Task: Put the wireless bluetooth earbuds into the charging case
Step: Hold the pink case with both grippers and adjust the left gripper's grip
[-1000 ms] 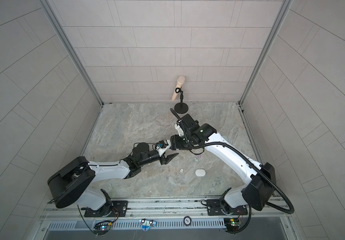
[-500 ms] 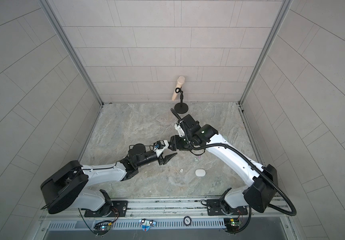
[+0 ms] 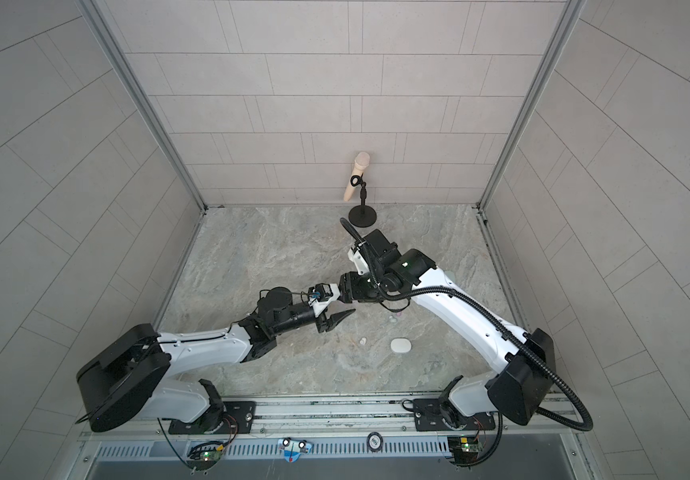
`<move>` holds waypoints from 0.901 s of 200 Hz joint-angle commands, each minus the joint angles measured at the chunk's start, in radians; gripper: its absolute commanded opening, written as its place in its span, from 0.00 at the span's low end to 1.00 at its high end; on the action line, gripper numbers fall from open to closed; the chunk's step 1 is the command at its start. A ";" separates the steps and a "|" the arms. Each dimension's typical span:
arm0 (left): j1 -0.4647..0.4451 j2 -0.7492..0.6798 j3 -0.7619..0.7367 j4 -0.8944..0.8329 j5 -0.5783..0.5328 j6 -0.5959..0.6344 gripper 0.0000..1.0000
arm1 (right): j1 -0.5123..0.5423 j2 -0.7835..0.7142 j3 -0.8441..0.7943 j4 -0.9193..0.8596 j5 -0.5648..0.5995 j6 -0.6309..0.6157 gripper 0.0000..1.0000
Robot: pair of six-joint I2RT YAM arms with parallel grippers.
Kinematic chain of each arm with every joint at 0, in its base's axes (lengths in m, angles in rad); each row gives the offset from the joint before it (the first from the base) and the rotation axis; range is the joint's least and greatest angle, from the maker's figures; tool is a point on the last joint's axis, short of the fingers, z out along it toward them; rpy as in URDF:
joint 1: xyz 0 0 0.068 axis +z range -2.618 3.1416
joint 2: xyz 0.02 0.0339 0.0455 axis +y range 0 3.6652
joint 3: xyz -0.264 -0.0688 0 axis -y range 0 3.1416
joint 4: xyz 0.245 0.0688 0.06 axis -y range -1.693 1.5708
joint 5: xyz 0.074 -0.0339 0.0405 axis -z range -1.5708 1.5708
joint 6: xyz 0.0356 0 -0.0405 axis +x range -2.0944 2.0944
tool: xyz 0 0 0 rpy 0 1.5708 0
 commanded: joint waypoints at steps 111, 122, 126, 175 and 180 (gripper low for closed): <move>-0.003 -0.040 0.038 -0.024 0.009 0.007 0.59 | 0.024 -0.004 -0.001 -0.023 0.014 -0.017 0.36; -0.004 -0.039 0.039 -0.027 0.008 0.009 0.58 | 0.025 -0.004 -0.004 -0.023 0.014 -0.017 0.36; -0.004 -0.040 0.041 -0.028 0.007 0.009 0.58 | 0.026 -0.004 -0.004 -0.023 0.014 -0.017 0.36; -0.004 -0.041 0.050 -0.053 0.009 0.014 0.53 | 0.027 -0.002 -0.005 -0.023 0.012 -0.017 0.36; -0.004 -0.040 0.049 -0.053 0.008 0.014 0.52 | 0.029 -0.002 -0.004 -0.024 0.012 -0.017 0.36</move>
